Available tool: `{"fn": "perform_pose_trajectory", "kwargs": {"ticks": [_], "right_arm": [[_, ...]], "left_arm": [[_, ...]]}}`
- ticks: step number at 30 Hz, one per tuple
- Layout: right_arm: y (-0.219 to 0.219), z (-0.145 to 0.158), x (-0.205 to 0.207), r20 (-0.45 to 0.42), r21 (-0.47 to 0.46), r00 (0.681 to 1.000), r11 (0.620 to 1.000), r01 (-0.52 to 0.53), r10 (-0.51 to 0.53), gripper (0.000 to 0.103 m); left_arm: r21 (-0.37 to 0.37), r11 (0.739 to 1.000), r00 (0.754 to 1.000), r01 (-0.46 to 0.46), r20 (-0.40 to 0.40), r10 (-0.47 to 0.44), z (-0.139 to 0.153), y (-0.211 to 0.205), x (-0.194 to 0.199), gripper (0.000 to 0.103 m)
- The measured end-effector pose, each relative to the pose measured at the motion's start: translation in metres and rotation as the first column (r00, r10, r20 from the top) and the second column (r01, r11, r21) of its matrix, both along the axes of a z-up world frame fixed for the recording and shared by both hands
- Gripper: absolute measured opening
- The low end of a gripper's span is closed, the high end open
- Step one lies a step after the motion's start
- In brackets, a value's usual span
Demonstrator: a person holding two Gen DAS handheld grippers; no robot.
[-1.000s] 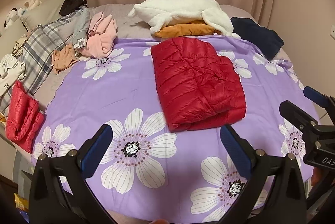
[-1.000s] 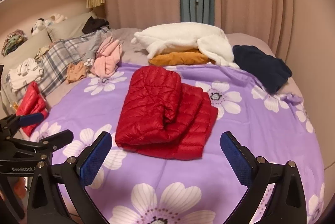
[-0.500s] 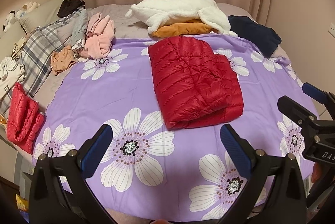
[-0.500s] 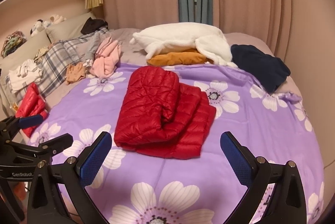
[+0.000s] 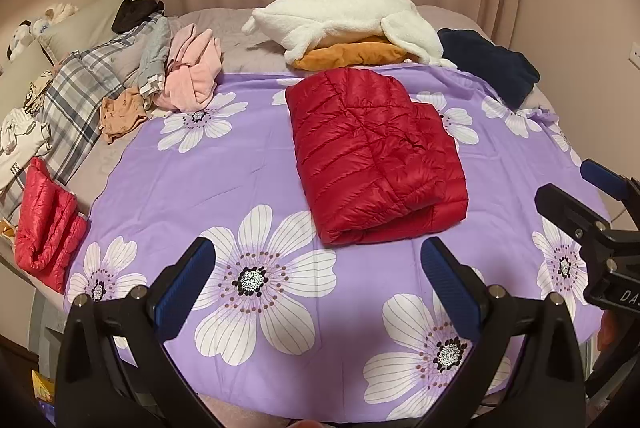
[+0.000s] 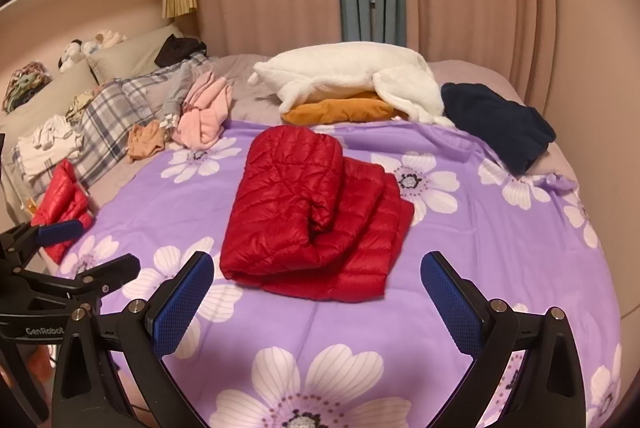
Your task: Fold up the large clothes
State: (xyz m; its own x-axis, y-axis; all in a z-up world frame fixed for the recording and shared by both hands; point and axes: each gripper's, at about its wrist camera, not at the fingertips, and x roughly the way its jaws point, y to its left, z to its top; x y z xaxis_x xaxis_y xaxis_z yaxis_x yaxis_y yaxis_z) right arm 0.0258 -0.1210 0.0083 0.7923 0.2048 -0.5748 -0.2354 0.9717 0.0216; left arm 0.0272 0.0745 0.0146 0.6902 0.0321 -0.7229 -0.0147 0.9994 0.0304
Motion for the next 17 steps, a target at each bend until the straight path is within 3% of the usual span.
{"fn": "perform_pose_trajectory", "kwargs": {"ticks": [17], "right_arm": [[-0.0021, -0.0029, -0.0010, -0.006, 0.005, 1.000, 1.000, 0.002, -0.002, 0.102]], "left_arm": [[-0.001, 1.000, 1.000, -0.005, 0.014, 0.005, 0.0021, 0.0039, 0.0059, 0.103]]}}
